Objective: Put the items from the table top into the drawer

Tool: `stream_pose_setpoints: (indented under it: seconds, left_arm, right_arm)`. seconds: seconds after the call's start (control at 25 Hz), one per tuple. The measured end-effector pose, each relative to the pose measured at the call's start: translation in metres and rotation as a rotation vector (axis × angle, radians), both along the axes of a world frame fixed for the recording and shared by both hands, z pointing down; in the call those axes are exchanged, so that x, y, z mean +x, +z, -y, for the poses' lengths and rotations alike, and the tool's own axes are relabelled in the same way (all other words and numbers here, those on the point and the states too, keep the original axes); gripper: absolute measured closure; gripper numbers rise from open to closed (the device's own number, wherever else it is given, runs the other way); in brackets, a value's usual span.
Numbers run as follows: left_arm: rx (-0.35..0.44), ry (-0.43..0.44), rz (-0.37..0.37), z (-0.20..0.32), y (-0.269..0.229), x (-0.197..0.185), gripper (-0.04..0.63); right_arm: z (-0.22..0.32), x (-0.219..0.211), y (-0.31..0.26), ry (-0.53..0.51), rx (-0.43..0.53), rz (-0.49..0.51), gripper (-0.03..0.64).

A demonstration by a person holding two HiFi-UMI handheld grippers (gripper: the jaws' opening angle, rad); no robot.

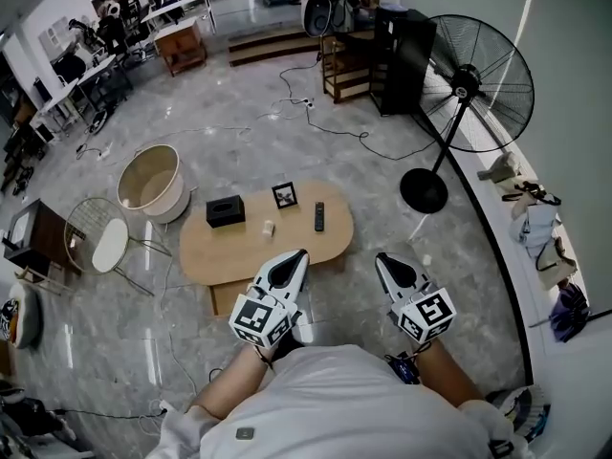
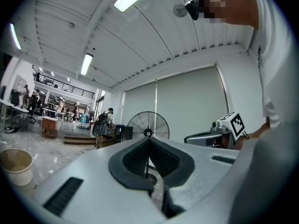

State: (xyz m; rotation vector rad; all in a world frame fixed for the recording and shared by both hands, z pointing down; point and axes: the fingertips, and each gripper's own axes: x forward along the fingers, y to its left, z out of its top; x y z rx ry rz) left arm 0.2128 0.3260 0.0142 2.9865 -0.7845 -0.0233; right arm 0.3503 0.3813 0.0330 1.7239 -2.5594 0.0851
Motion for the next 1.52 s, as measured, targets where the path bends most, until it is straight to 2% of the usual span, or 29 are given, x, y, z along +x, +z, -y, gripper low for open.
stream_pose_setpoints:
  seconds: [0.24,0.52,0.92,1.12,1.28,1.52]
  left_arm:
    - [-0.001,0.0,-0.01,0.061,-0.002,-0.031,0.586]
    - [-0.015,-0.012,-0.012,0.14,-0.001,-0.09,0.586]
    - [-0.042,0.005,0.019,0.225,0.026,-0.166,0.586]
    - [-0.074,0.014,0.027,0.248,0.042,-0.173,0.586]
    - [-0.082,0.012,0.03,0.265,0.046,-0.165,0.586]
    - [-0.075,-0.047,0.046,0.289,0.055,-0.155,0.586]
  right_arm:
    - [0.063,-0.026,-0.005,0.009,0.004,-0.021,0.591]
    - [0.141,-0.065,-0.001,0.043,-0.023,-0.013,0.591]
    - [0.217,-0.105,0.041,0.121,-0.099,-0.001,0.591]
    - [0.232,-0.108,0.058,0.145,-0.142,0.005,0.591]
    - [0.248,-0.101,0.058,0.147,-0.136,0.009,0.591]
    - [0.278,-0.08,0.077,0.107,-0.149,0.023,0.591]
